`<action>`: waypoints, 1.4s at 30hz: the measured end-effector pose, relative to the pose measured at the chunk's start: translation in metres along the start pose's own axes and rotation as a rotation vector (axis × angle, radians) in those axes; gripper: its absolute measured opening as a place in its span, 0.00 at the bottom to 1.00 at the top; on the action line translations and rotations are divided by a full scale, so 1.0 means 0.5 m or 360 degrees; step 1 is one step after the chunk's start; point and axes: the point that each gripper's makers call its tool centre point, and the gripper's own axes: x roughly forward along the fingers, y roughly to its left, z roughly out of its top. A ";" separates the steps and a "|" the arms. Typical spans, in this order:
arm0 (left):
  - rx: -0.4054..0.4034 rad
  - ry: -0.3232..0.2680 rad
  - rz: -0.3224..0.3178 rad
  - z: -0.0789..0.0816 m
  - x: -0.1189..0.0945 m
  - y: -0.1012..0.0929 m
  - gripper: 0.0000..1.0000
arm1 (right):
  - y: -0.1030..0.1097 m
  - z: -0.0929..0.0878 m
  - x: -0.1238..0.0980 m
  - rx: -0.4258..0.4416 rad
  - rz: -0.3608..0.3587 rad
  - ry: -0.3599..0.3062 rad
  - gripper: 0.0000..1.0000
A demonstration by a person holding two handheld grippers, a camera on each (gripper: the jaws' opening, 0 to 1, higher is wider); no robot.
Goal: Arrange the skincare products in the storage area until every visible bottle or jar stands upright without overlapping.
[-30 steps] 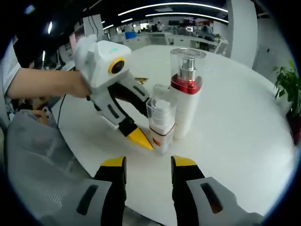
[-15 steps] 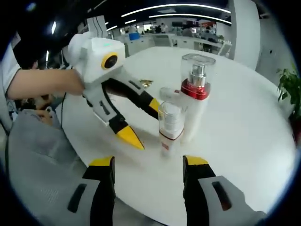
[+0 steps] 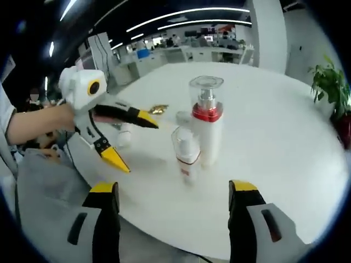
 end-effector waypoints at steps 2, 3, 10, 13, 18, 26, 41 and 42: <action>-0.0030 -0.0010 0.0019 -0.008 -0.024 0.008 0.62 | 0.000 0.005 -0.005 0.0010 -0.0012 -0.0015 0.83; -0.0047 -0.0013 0.0036 -0.011 -0.030 0.002 0.62 | -0.001 0.007 -0.008 0.0007 -0.0018 -0.0018 0.83; -0.0234 -0.0057 0.0229 -0.042 -0.122 0.011 0.69 | -0.019 0.027 -0.031 0.0098 -0.0087 -0.0094 0.87; -0.0303 -0.0065 0.0287 -0.057 -0.158 -0.006 0.73 | -0.020 0.028 -0.039 0.0164 -0.0095 -0.0117 0.89; -0.0355 -0.0085 0.0342 -0.065 -0.210 -0.027 0.76 | -0.006 0.031 -0.049 0.0232 -0.0102 -0.0154 0.91; -0.0454 -0.0137 0.0479 -0.086 -0.290 -0.034 0.89 | 0.029 0.046 -0.051 0.0291 -0.0047 -0.0233 0.94; -0.0626 -0.0198 0.0695 -0.135 -0.389 -0.058 0.93 | 0.033 0.035 -0.044 0.0191 -0.0068 -0.0187 0.96; -0.0640 -0.0203 0.0708 -0.138 -0.392 -0.060 0.94 | 0.036 0.034 -0.044 0.0189 -0.0056 -0.0184 0.96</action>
